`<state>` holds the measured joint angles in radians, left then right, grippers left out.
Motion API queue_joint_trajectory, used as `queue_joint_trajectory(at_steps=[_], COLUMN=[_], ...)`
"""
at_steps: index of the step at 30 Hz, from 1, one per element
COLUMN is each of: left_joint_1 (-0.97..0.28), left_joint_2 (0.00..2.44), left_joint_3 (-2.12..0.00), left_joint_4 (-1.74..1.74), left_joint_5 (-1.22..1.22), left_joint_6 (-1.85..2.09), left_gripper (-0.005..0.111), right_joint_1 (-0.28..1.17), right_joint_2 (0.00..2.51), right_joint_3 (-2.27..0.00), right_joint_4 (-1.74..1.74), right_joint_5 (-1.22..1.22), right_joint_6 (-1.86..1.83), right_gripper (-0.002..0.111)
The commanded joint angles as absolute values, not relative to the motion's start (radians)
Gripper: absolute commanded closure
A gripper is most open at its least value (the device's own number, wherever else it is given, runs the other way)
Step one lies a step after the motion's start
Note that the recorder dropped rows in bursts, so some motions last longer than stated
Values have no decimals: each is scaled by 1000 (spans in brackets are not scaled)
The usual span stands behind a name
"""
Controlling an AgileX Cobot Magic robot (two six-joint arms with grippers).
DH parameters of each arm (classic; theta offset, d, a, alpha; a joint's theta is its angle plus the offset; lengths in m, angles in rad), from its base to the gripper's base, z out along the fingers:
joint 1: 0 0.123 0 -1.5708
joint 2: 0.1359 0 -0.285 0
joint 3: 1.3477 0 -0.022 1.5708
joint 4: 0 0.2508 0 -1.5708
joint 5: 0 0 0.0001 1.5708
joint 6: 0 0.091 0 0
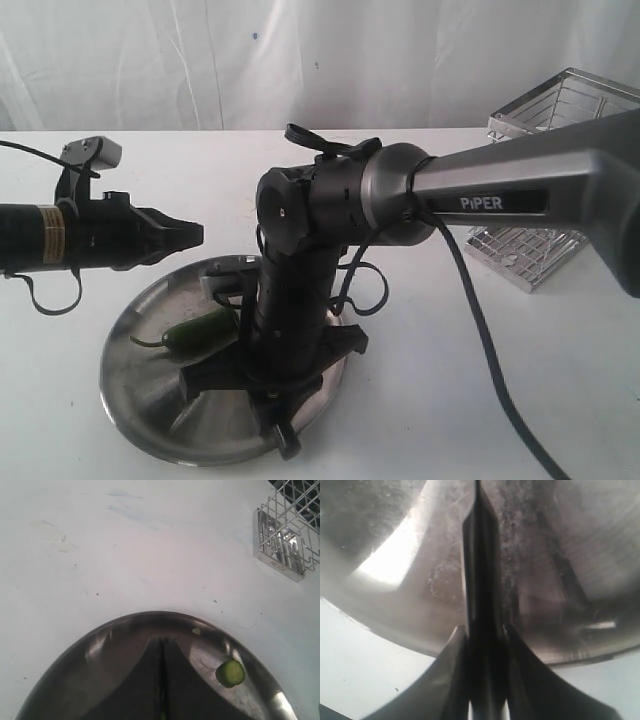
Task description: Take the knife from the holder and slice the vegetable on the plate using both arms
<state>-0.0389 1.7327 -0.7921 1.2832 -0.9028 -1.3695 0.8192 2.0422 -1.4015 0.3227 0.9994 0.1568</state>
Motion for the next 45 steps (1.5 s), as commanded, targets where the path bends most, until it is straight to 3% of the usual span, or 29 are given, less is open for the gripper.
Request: queue_joint_trajectory(at_steps=[1, 35, 45], left_joint_1=[-46, -51, -93], left_joint_2=[1755, 1808, 1919], left_joint_3=[-792, -792, -843], left_joint_4=[1294, 1218, 1238], left_joint_5=[-892, -923, -1000], left_joint_6=[-1350, -1278, -1285], left_gripper=[107, 107, 107], right_joint_1=[819, 818, 818], right_joint_2=[2039, 2084, 2084], right_joint_3=[-1405, -1405, -1405], right_joint_4=[316, 324, 324], right_joint_5=[1044, 1065, 1067], right_joint_6=[156, 154, 154], right_gripper=[108, 108, 108])
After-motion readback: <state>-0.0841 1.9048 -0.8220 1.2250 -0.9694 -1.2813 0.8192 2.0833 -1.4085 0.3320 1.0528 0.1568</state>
